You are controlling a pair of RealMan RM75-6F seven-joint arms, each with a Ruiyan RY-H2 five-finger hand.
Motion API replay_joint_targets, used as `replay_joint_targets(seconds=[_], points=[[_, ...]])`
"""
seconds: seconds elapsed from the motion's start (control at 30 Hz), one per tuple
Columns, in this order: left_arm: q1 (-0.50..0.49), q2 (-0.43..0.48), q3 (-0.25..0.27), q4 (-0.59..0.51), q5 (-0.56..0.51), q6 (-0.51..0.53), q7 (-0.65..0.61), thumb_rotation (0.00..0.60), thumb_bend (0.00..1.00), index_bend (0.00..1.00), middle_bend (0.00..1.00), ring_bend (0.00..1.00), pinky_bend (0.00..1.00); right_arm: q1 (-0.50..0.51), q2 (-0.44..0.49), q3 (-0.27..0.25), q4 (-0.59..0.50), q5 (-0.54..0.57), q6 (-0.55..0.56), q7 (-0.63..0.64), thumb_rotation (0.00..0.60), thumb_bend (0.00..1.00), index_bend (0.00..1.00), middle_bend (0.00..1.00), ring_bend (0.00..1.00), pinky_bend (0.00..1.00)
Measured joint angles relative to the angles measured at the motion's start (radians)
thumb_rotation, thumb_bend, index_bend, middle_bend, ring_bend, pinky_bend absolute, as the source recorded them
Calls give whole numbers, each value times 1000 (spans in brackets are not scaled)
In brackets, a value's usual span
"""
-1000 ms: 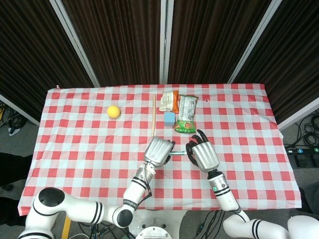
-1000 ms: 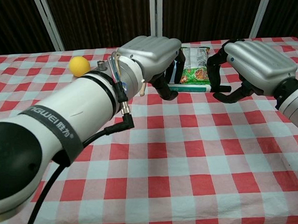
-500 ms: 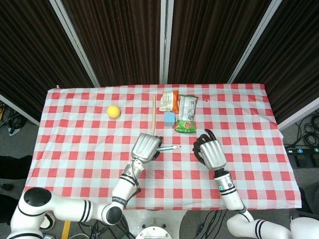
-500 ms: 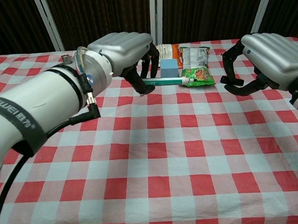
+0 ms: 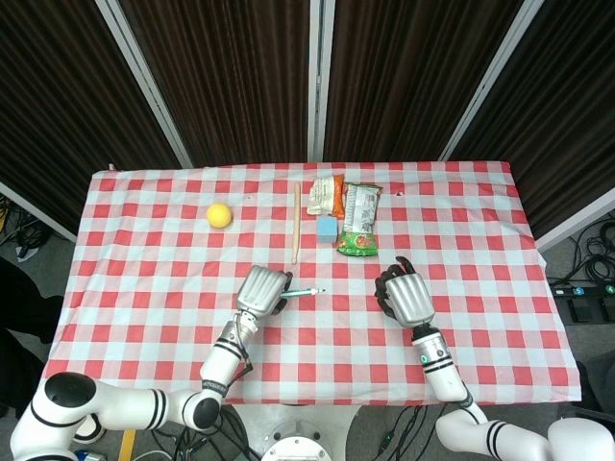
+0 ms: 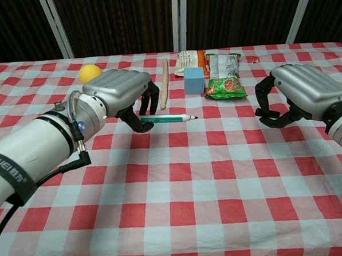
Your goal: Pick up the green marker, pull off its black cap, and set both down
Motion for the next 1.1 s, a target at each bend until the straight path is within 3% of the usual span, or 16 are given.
replay_joint_targets(seconds=[0.1, 0.23, 0.5, 0.57, 0.67, 0.73, 0.8, 0.9, 1.1], points=[[11, -2, 7, 19, 9, -24, -14, 600, 278, 432, 475, 937, 868, 5, 0, -4, -2, 9, -28, 1, 600, 31, 493, 481, 215, 85], [22, 7, 2, 26, 8, -39, -26, 600, 250, 383, 426, 931, 865, 8, 11, -6, -22, 22, -44, -14, 600, 18, 385, 385, 125, 46], [49, 29, -23, 0, 41, 7, -51, 600, 211, 382, 415, 885, 827, -11, 48, 0, -71, 22, -1, -22, 600, 15, 359, 356, 107, 41], [62, 42, -26, -16, 70, 45, -60, 600, 172, 381, 408, 819, 793, -22, 62, -3, -88, 15, 24, -19, 600, 11, 359, 350, 106, 41], [92, 72, -20, -39, 137, 118, -80, 600, 112, 350, 357, 565, 658, -55, 94, -11, -119, 1, 83, -14, 600, 7, 339, 324, 85, 39], [119, 98, -5, -50, 190, 169, -97, 600, 77, 288, 257, 308, 446, -92, 129, -22, -147, -6, 131, -8, 600, 5, 302, 305, 58, 27], [166, 135, 28, -61, 256, 234, -119, 600, 66, 237, 180, 164, 291, -137, 172, -39, -177, -9, 177, 0, 600, 5, 252, 286, 26, 9], [252, 182, 91, -73, 322, 327, -152, 600, 65, 209, 146, 110, 207, -206, 239, -76, -219, -12, 226, 17, 600, 6, 193, 252, 0, 0], [457, 231, 222, -88, 380, 483, -236, 600, 64, 203, 143, 105, 194, -330, 293, -166, -248, -39, 310, 67, 600, 7, 172, 232, 0, 0]])
